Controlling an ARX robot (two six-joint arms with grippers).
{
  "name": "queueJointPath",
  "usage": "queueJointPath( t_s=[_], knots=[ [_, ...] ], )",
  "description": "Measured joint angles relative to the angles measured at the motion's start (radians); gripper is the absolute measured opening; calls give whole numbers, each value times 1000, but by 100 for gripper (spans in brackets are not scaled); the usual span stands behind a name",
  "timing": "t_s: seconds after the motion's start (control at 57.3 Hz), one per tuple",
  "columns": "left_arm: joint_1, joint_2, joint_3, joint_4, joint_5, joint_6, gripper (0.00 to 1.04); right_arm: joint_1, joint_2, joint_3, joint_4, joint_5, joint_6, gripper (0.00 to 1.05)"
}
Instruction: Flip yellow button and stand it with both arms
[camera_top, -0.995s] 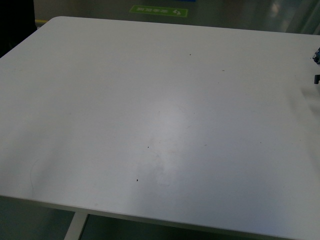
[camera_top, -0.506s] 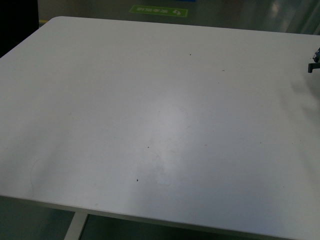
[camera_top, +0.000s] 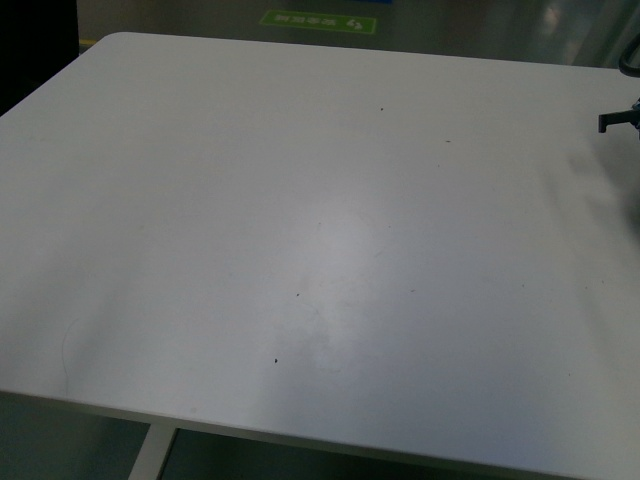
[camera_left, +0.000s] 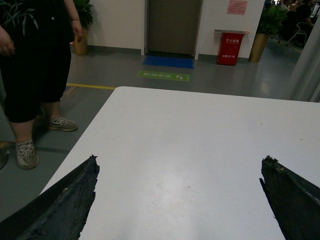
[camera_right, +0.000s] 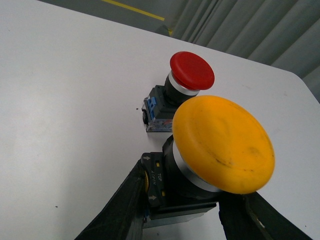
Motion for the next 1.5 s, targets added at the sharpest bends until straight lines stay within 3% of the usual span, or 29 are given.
queueJointPath(
  t_s=[1.501],
  knots=[
    [0,0,0,0,0,0,98,-1,66,27,-71,97,-96,35]
  ],
)
